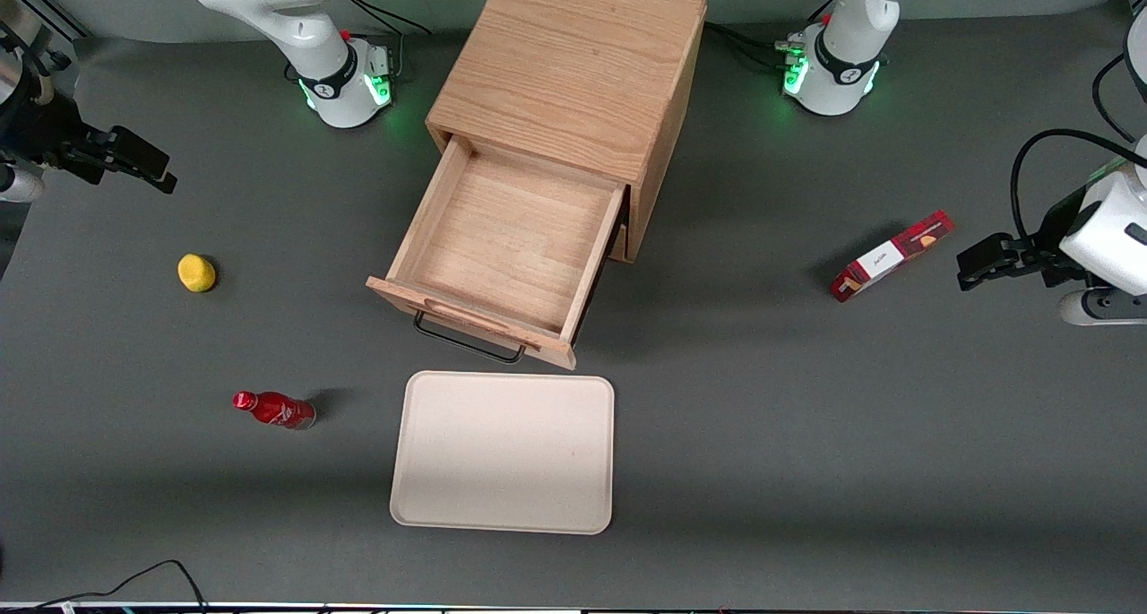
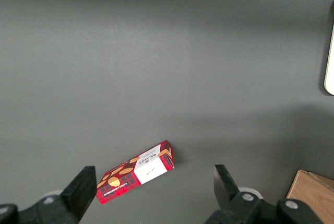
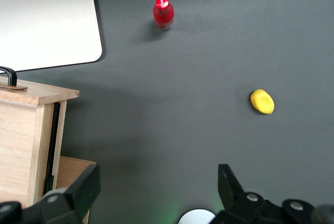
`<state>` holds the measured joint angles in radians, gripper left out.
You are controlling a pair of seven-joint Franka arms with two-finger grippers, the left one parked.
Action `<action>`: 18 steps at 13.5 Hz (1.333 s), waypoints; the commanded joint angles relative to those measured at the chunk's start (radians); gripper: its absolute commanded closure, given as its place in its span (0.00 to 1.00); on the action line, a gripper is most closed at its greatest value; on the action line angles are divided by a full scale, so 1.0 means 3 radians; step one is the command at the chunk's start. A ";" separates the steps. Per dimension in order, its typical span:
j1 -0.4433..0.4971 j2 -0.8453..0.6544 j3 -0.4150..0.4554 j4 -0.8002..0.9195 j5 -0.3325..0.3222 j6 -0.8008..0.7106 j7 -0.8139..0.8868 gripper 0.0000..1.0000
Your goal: Close top drawer
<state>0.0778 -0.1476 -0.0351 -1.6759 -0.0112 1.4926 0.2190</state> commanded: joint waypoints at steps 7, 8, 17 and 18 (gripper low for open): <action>0.0006 -0.0055 0.0010 0.0079 0.0068 -0.0010 0.0277 0.00; 0.0011 -0.0060 0.0015 0.0125 0.0048 0.0005 0.0262 0.00; 0.0022 0.0088 0.0035 0.0366 0.0078 -0.0036 0.0262 0.00; 0.0022 0.0083 0.0066 0.0366 0.0073 -0.0081 0.0216 0.00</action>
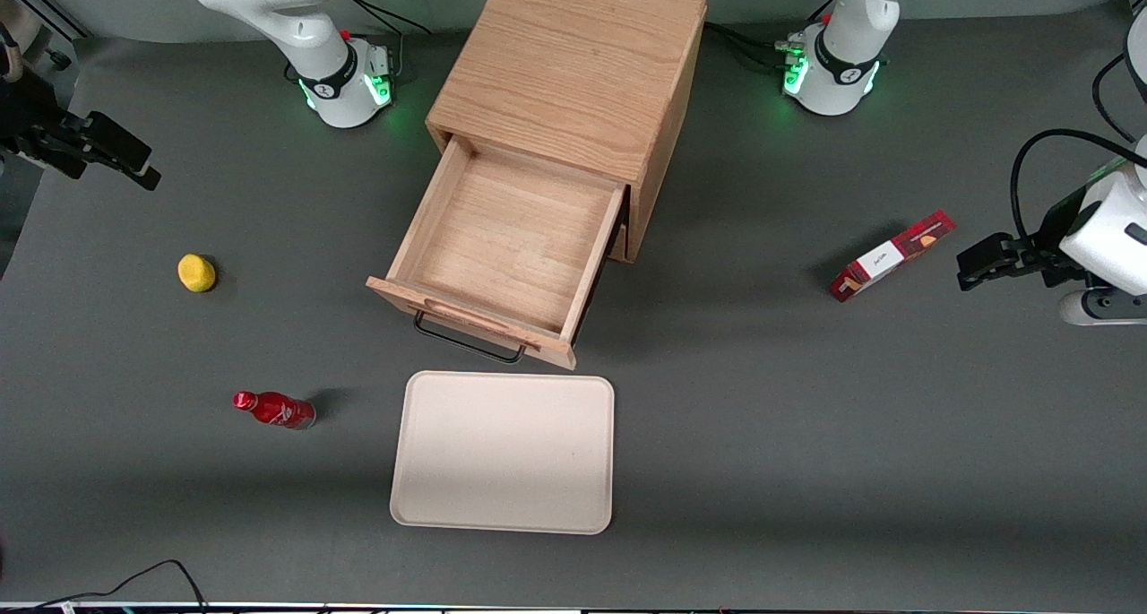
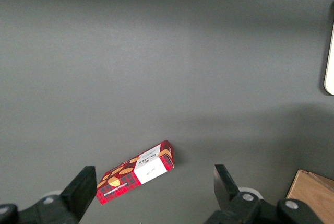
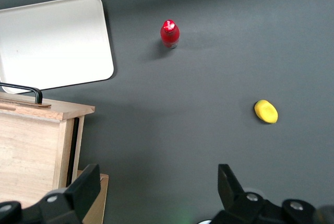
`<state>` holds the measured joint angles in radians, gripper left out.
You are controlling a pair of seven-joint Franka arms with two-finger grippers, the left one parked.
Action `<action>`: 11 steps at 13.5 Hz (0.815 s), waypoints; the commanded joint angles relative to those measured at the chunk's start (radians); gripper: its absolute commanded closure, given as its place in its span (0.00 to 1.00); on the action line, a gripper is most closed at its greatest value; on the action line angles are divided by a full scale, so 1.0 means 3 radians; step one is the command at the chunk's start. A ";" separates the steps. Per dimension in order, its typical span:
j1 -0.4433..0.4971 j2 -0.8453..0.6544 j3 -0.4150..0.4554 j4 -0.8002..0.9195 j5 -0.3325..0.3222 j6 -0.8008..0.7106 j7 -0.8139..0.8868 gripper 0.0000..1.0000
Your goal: Close top drawer
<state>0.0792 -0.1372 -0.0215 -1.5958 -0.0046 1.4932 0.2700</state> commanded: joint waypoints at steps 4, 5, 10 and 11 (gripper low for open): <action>0.0028 0.0038 0.0061 0.0114 0.0076 -0.0140 -0.0055 0.00; 0.0023 0.0038 0.0051 0.0119 0.0077 -0.0135 -0.0324 0.00; 0.0043 0.0221 0.0066 0.0317 0.0265 -0.0013 -0.0648 0.00; 0.0129 0.0409 0.0097 0.0572 0.0281 -0.0012 -0.0852 0.00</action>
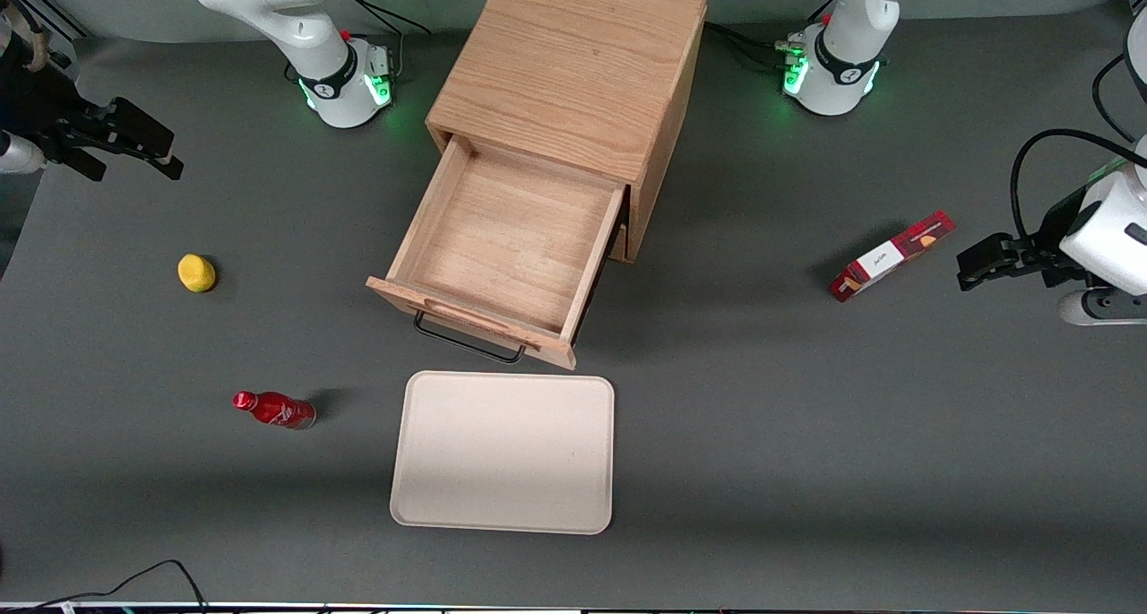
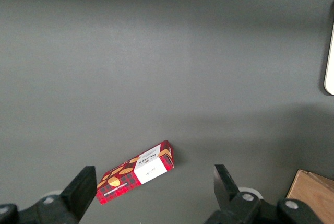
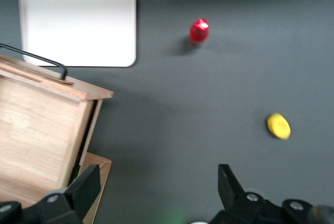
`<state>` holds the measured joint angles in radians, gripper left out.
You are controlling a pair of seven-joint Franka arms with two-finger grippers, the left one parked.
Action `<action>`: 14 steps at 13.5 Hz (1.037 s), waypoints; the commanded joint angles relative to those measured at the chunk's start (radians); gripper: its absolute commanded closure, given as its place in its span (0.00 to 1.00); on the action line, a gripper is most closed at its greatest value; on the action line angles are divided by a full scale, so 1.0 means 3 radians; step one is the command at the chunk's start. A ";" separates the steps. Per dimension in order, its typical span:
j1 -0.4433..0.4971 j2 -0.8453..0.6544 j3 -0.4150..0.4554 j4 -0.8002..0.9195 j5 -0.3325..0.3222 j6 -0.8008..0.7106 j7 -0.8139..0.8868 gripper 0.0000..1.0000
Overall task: Close top drawer
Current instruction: 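Swing the right gripper down to the open drawer's black handle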
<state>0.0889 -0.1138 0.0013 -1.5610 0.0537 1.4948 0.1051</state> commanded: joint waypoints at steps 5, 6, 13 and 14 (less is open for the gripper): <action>0.0143 0.0981 0.0633 0.1326 -0.0245 0.0018 -0.0309 0.00; 0.0144 0.1114 0.0716 0.1489 -0.0235 0.0058 -0.0355 0.00; 0.0128 0.1790 0.1003 0.1619 0.0010 0.0698 -0.1661 0.00; 0.0118 0.1856 0.1013 0.1624 0.0025 0.0632 -0.1745 0.00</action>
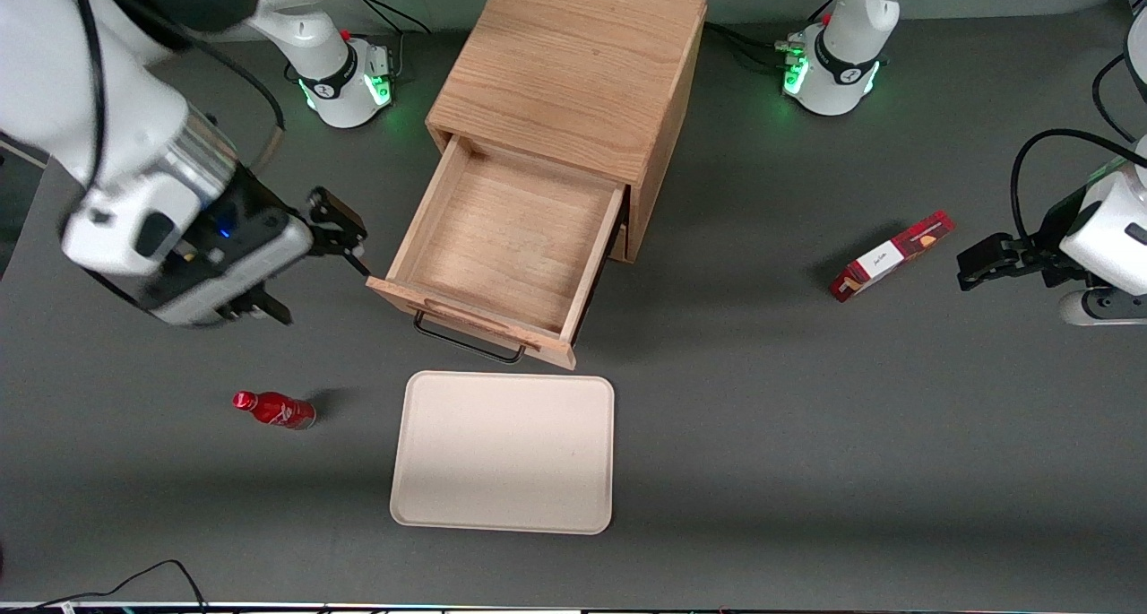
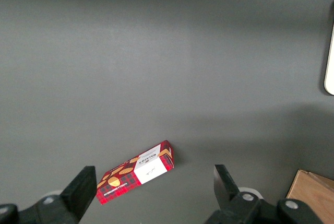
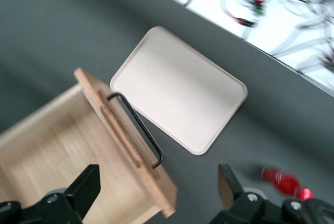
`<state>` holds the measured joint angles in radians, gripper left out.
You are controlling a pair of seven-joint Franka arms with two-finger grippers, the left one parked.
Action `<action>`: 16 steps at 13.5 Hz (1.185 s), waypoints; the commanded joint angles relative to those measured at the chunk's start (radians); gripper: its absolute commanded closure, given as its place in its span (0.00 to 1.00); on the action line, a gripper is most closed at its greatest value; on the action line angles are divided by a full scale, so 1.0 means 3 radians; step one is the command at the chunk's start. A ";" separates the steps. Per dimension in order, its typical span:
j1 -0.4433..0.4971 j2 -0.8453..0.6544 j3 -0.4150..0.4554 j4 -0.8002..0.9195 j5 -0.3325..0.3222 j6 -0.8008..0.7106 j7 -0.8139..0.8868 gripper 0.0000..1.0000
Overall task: Close top drawer
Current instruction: 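Swing the right gripper down to the open drawer's black handle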
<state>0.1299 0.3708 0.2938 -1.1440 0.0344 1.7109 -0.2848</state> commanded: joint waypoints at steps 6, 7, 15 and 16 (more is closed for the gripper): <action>0.0002 0.0946 0.0048 0.0658 0.0238 -0.0579 -0.1274 0.00; -0.0019 0.1044 0.0043 0.0699 0.0319 -0.0605 -0.1442 0.00; -0.0029 0.1443 -0.0058 0.0802 0.0734 -0.0611 -0.1352 0.00; -0.0014 0.1499 -0.0135 0.0797 0.0734 -0.0585 -0.1352 0.00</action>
<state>0.1080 0.7734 0.2883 -0.9541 0.2278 1.5361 -0.6993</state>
